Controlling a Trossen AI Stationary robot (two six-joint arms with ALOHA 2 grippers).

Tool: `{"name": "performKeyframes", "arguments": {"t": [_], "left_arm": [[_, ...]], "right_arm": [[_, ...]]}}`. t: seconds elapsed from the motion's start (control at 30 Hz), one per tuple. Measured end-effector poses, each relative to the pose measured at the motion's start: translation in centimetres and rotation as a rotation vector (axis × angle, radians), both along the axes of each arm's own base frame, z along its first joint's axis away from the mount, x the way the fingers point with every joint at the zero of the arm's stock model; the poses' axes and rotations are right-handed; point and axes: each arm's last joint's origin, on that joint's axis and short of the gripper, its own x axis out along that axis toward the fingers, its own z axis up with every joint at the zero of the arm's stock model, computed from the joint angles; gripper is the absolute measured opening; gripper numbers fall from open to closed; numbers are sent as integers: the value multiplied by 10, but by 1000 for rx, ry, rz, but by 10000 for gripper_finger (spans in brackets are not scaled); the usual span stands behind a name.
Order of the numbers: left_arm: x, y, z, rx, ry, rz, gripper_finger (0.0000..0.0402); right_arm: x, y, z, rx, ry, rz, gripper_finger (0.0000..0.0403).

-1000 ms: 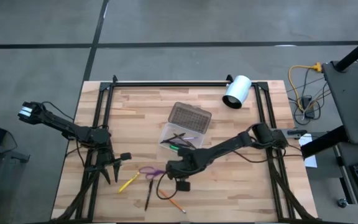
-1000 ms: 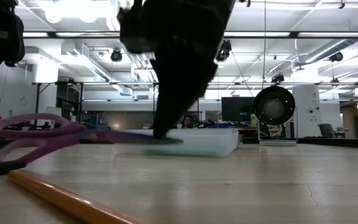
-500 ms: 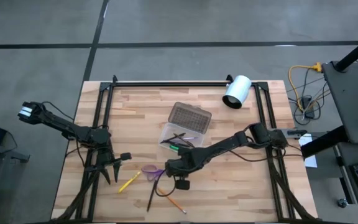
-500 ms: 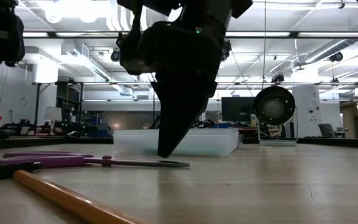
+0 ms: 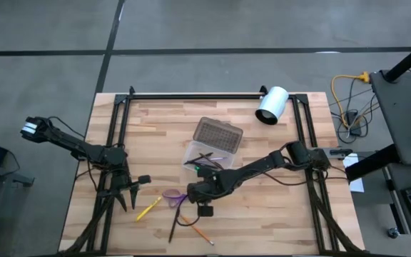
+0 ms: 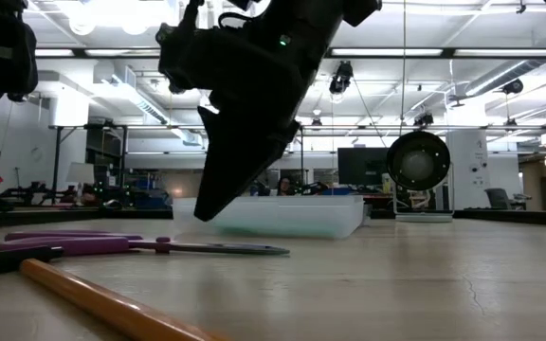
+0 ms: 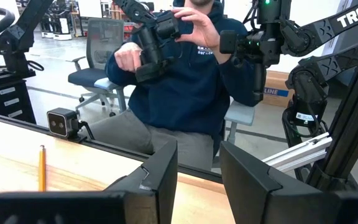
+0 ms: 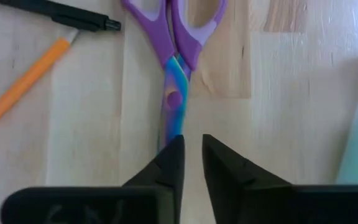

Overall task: Pick & place school supplies into a supply box
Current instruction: Put the violet scissors into the supply box

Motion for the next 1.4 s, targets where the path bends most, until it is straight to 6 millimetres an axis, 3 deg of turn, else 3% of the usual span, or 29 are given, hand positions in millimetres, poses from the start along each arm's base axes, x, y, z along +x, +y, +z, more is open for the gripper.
{"name": "performKeyframes", "arguments": {"t": [0.27,0.47,0.67,0.93,1.17,1.4], "left_arm": [[0,0,0,0,0,0,105],[0,0,0,0,0,0,105],[0,0,0,0,0,0,105],[0,0,0,0,0,0,105],[0,0,0,0,0,0,105],[0,0,0,0,0,0,105]], "right_arm": [[3,1,-4,9,-50,16,115],[5,2,-9,19,-121,45,132],[5,2,-15,20,-125,45,132],[12,5,-40,11,-134,93,132],[12,3,-41,12,-128,93,132],[12,1,-41,14,-123,89,88]]}}
